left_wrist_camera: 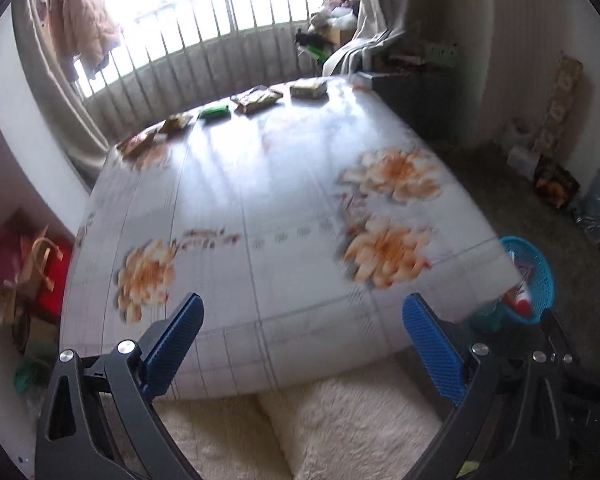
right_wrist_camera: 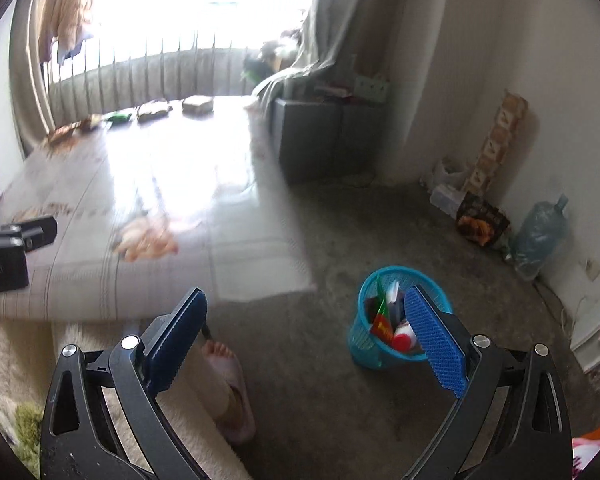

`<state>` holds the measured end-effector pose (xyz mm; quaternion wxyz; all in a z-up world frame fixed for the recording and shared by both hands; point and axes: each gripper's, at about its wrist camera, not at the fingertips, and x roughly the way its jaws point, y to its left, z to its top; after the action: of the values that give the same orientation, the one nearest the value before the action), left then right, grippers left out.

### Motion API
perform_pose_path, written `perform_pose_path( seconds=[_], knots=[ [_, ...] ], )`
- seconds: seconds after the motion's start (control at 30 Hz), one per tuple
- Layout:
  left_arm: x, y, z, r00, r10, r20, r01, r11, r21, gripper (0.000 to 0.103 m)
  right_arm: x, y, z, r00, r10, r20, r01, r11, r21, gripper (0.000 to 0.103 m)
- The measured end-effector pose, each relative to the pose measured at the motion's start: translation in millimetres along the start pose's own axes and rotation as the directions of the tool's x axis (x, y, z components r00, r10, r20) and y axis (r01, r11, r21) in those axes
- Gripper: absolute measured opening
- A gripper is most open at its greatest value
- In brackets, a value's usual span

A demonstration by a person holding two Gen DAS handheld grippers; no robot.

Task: Collect trash

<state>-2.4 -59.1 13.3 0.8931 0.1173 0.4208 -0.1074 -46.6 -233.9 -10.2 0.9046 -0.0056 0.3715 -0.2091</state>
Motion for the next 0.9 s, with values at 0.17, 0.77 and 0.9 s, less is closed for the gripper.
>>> perform_pose_path(
  seconds=[0.17, 0.77, 0.9],
  knots=[
    [1.4, 9.9, -14.6, 0.999, 0.014, -0.038, -0.015, 0.999, -0.040, 0.098, 4.9, 4.4, -3.2, 0.996, 0.029, -0.082, -0.027, 0.999, 0.026, 0.095],
    [9.4, 42.9, -13.6, 0.998, 0.032, -0.051, -0.039, 0.989, -0.144, 0.098, 3.9, 24.8, -4.0, 0.992, 0.012, -0.124, -0.009, 1.000, 0.024, 0.095],
    [11.4, 41.3, -14.3, 0.998, 0.028, -0.060, -0.036, 0.990, -0.136, 0.098, 2.6, 26.0, -3.5, 0.993, 0.010, -0.121, -0.009, 1.000, 0.016, 0.095]
  ],
)
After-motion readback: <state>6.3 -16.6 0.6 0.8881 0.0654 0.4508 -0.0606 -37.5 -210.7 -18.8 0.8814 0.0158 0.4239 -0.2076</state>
